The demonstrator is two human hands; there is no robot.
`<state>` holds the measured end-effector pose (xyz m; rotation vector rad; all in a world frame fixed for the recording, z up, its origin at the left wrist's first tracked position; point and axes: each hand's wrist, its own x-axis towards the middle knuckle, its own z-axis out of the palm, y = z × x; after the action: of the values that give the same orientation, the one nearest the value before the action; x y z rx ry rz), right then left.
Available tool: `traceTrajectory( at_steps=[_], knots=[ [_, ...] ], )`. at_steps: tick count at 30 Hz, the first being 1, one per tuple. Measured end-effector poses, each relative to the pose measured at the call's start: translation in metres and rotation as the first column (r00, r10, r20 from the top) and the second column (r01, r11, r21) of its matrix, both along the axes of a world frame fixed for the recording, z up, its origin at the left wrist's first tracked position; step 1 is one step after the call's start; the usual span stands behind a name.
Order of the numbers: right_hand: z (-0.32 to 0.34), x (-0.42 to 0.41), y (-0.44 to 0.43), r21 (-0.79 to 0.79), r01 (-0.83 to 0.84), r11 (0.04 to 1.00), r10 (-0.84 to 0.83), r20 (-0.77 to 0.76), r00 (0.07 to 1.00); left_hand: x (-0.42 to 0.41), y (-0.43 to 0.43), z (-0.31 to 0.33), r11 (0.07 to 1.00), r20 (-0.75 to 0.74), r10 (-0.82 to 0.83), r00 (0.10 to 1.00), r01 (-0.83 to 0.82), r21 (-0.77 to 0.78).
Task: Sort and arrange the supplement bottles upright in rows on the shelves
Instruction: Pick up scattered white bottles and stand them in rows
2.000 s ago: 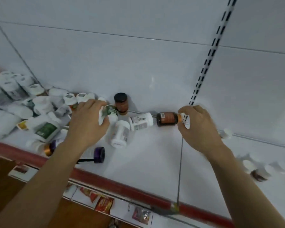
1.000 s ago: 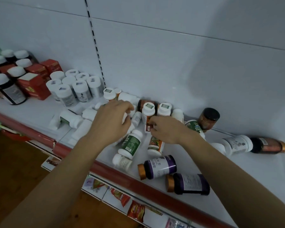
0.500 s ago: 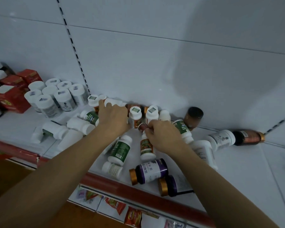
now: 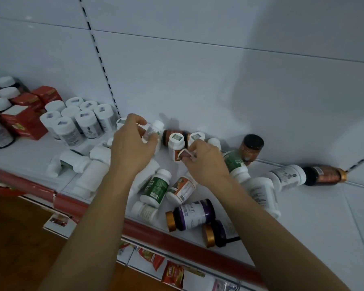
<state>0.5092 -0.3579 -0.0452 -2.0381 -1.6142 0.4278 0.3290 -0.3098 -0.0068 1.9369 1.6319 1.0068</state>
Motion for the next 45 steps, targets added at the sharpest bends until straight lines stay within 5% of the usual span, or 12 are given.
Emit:
traceTrajectory(
  at_steps=[4,9,16,22,28,33,39,42,45],
  knots=[
    [0.012,0.029,-0.022,0.173,0.049,0.984,-0.021,-0.159,0.987,0.023,-0.017,0.006,0.991,0.168,-0.087,0.982,0.068,0.116],
    [0.033,0.090,-0.077,0.300,0.290,0.909,-0.177,-0.353,0.919,0.084,-0.043,0.029,0.942,0.513,-0.252,0.821,0.329,-0.063],
    [0.041,0.205,-0.188,0.277,0.556,0.783,-0.434,-0.397,0.809,0.198,-0.095,0.015,0.842,0.604,-0.342,0.720,0.521,-0.144],
    [0.043,0.292,-0.299,0.269,0.732,0.626,-0.625,-0.388,0.677,0.299,-0.157,-0.003,0.771,0.450,-0.510,0.733,0.621,-0.140],
    [0.040,0.353,-0.351,0.270,0.756,0.596,-0.676,-0.340,0.654,0.378,-0.226,-0.051,0.659,0.204,-0.702,0.683,0.731,-0.178],
    [0.035,0.409,-0.334,0.236,0.656,0.717,-0.636,-0.162,0.754,0.410,-0.241,-0.072,0.729,0.036,-0.671,0.740,0.668,-0.149],
    [0.012,0.435,-0.309,-0.177,0.446,0.878,-0.445,0.043,0.894,0.435,-0.241,-0.076,0.684,0.012,-0.711,0.703,0.696,-0.218],
    [0.012,0.438,-0.313,-0.183,0.447,0.876,-0.456,-0.007,0.890,0.434,-0.243,-0.070,0.655,-0.043,-0.743,0.668,0.712,-0.253],
    [0.012,0.432,-0.323,-0.059,0.470,0.881,-0.473,-0.038,0.880,0.407,-0.236,-0.064,0.752,-0.282,-0.659,0.698,0.628,-0.202]
  ],
)
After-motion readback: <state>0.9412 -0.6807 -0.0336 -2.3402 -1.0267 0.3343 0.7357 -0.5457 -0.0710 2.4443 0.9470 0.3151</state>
